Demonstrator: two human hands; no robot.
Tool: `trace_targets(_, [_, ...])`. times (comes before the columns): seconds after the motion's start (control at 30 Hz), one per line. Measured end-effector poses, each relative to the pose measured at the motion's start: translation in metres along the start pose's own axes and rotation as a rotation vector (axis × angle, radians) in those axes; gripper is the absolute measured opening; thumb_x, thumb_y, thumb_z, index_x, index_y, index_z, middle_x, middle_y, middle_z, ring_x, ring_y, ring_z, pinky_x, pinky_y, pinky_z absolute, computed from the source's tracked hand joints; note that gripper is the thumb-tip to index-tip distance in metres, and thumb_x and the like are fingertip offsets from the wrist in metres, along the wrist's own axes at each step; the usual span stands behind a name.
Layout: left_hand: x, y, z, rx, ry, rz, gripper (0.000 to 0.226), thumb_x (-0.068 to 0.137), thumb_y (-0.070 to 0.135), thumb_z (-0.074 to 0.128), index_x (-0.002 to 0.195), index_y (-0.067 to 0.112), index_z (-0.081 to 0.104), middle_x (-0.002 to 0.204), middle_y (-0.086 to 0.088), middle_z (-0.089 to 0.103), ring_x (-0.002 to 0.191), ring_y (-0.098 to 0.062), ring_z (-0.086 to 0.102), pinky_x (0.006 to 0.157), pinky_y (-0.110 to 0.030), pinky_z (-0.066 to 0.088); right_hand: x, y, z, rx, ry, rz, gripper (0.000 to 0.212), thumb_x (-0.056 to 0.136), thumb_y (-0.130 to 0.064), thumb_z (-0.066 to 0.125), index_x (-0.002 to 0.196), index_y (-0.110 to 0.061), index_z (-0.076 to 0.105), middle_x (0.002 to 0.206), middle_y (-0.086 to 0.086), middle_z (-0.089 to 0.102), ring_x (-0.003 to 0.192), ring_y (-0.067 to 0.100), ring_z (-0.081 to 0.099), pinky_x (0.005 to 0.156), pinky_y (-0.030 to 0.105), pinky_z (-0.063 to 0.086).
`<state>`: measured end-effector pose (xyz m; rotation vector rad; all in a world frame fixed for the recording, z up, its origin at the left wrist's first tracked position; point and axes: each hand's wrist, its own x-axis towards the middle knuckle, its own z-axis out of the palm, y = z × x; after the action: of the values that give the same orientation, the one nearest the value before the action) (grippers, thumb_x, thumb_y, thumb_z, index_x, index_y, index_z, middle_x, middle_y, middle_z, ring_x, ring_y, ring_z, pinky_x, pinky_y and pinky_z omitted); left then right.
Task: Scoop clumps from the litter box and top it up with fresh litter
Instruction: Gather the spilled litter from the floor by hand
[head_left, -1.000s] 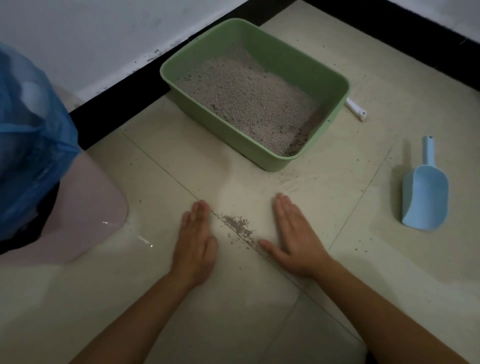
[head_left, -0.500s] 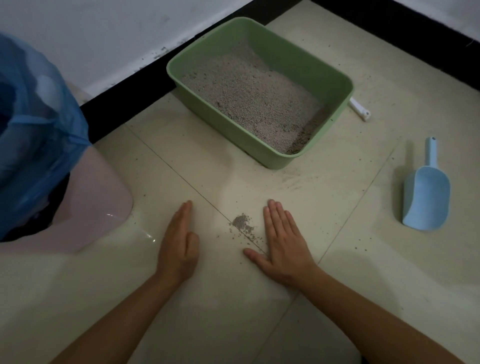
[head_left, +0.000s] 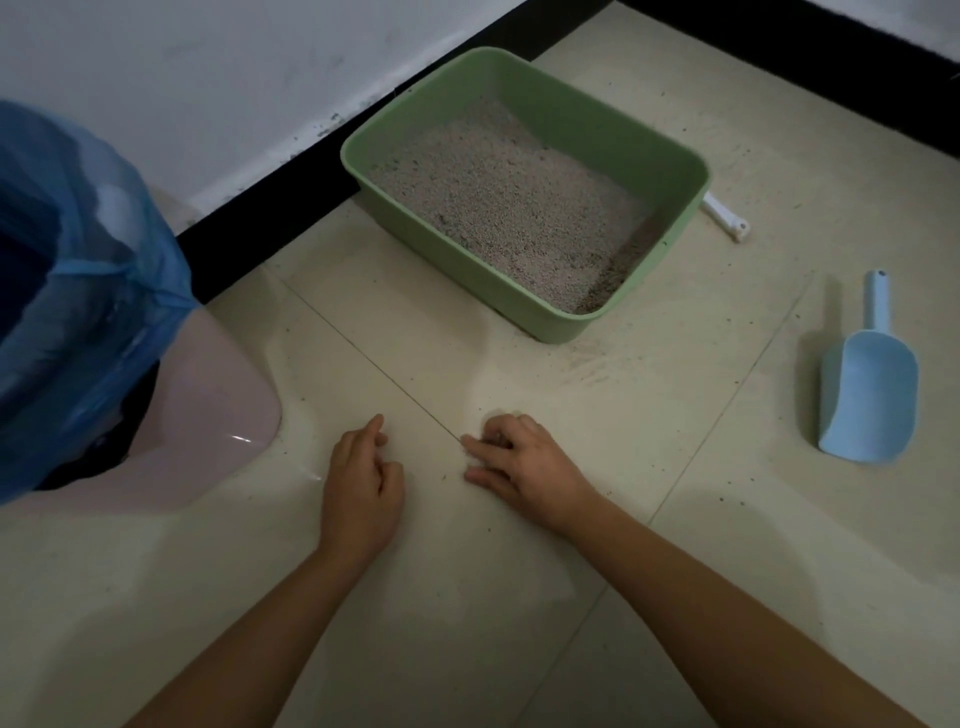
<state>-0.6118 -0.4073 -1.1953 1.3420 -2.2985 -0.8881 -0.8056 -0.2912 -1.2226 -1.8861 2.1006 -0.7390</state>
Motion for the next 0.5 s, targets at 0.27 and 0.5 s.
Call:
trace_targets(0.27, [0.005,0.007,-0.003,0.019,-0.034,0.003,0.052,0.082,0.016,0.042,0.131,0.006,0.055,0.105,0.000,0.056,0.090,-0.018,0.054,0.084,-0.023,0.041,0.006,-0.003,0.008,-0.023,0.087,-0.074,0.017,0.084,-0.017,0.072,0.098,-0.010,0.077,0.089,0.006,0.068,0.079,0.026,0.064,0.065,0.027,0.055])
trace_targets(0.5, [0.002,0.018,0.005,0.040,-0.091,0.063,0.040,0.085,0.008,0.055,0.125,0.005,0.062,0.101,-0.002,0.059,0.086,-0.012,0.055,0.080,-0.017,0.039,0.007,-0.007,0.004,-0.097,0.007,-0.096,0.016,0.075,-0.010,0.079,0.091,-0.010,0.075,0.083,0.008,0.069,0.077,0.026,0.065,0.068,0.026,0.054])
